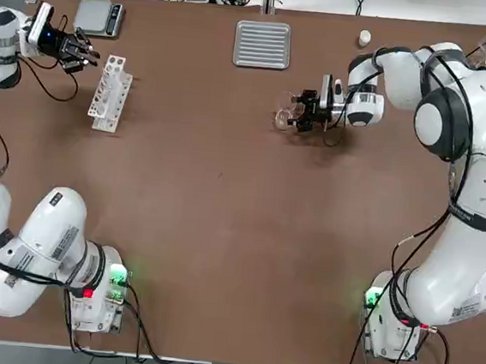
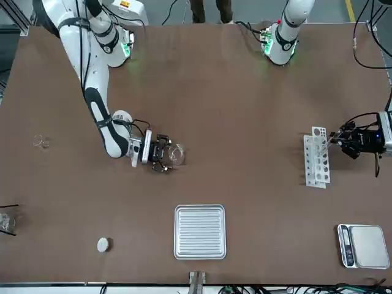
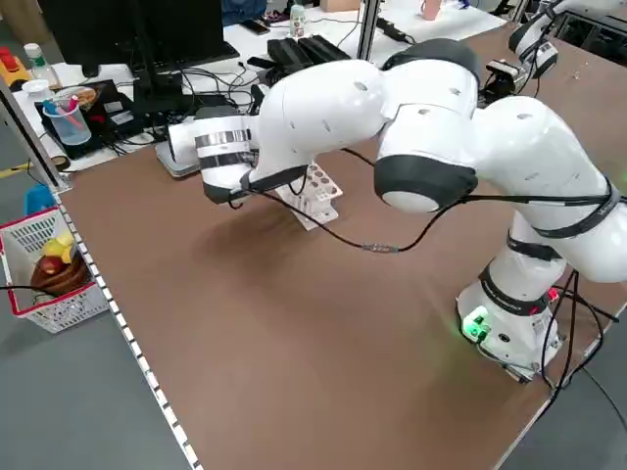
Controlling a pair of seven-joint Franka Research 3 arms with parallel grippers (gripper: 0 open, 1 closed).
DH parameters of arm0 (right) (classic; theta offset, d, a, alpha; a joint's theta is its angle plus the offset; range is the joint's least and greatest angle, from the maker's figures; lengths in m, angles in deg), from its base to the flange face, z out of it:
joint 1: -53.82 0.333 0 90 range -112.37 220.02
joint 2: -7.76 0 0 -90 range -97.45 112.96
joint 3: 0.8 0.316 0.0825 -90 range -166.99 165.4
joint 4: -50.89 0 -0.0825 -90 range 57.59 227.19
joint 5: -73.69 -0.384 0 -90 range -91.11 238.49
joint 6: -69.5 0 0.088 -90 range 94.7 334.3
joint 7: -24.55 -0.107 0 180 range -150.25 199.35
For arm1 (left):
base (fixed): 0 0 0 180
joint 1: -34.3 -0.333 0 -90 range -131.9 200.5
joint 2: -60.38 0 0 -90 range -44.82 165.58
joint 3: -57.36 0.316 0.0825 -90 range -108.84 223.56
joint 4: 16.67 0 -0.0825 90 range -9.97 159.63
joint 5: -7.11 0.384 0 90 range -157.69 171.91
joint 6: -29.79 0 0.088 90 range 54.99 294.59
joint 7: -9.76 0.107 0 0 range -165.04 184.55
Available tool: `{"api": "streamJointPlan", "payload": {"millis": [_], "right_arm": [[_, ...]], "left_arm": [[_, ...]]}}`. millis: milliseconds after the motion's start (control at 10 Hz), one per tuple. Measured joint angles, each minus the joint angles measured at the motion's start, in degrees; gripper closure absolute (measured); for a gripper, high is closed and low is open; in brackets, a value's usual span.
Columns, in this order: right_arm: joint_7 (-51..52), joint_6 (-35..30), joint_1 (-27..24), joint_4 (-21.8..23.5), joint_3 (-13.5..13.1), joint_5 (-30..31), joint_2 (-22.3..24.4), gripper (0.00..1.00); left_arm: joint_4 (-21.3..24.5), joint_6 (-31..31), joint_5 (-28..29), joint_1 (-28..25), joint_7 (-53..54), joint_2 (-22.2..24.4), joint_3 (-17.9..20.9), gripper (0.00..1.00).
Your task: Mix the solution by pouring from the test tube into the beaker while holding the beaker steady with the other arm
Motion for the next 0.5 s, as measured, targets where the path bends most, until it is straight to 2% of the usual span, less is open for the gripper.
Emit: {"api": "streamJointPlan", "payload": {"millis": [500], "right_arm": [[0.03,-0.03,-0.6,0.11,0.0,0.02,0.04,0.0]], "left_arm": [[-0.03,0.0,-0.36,0.59,-0.01,-1.71,0.38,0.78]]}}
